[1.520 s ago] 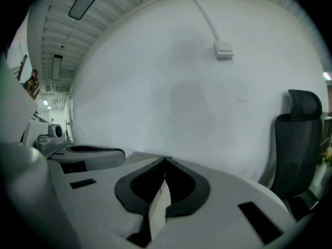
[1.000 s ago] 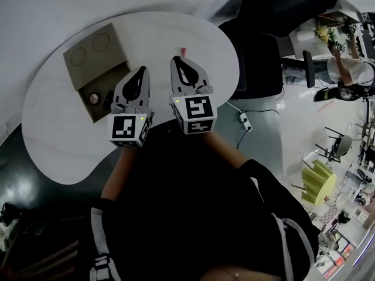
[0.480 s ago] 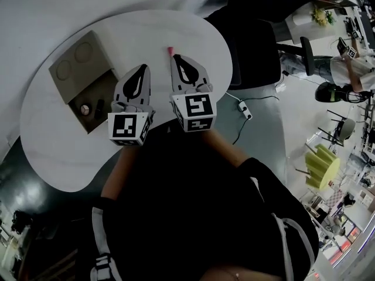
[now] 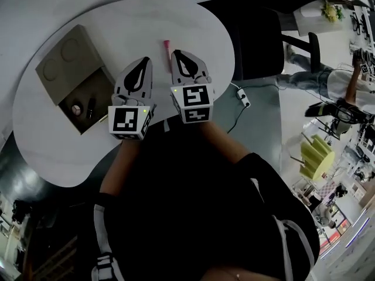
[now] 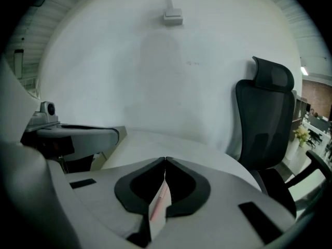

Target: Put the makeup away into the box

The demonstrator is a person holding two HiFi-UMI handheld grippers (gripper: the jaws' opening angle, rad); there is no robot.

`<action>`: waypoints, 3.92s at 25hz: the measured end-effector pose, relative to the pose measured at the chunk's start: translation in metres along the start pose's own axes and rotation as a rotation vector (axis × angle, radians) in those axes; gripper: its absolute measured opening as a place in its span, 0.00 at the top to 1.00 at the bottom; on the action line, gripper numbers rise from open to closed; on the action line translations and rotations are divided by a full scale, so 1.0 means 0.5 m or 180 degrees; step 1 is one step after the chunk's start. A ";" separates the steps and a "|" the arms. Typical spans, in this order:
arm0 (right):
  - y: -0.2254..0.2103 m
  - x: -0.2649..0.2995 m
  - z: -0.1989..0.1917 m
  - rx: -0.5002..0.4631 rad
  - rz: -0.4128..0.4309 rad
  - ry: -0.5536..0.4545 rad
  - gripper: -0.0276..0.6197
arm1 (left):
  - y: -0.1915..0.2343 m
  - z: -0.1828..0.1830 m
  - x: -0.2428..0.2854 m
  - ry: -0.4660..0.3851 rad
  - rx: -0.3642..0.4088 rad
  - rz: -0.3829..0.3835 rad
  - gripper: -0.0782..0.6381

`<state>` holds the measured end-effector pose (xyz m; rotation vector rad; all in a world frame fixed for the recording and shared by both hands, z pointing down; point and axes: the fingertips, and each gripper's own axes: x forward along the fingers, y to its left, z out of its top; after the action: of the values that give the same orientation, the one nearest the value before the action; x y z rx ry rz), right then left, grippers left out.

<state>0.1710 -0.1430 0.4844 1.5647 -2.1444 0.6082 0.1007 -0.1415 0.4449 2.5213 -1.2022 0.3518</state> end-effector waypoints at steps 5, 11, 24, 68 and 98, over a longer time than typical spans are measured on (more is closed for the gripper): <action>-0.011 0.043 -0.053 0.0017 0.0055 0.0255 0.92 | 0.016 -0.046 0.035 0.0133 -0.0078 -0.0001 0.88; -0.001 0.081 -0.119 0.0101 0.0160 0.0629 0.80 | 0.030 -0.102 0.052 0.0308 -0.0169 -0.0012 0.88; 0.008 0.112 -0.176 0.0068 0.0009 0.1064 0.80 | 0.050 -0.123 0.040 0.0354 -0.0209 -0.0020 0.88; 0.394 0.009 0.022 -0.0154 0.0822 0.0312 0.86 | 0.209 -0.034 -0.375 -0.0310 -0.0321 0.1187 0.88; 0.486 0.059 -0.033 -0.0223 0.0861 0.0608 0.74 | 0.308 -0.081 -0.455 -0.0190 -0.0463 0.1444 0.88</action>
<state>-0.0683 -0.0904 0.4897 1.1393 -2.2194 0.7281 -0.1632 -0.0563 0.4292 2.1336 -1.7550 0.2819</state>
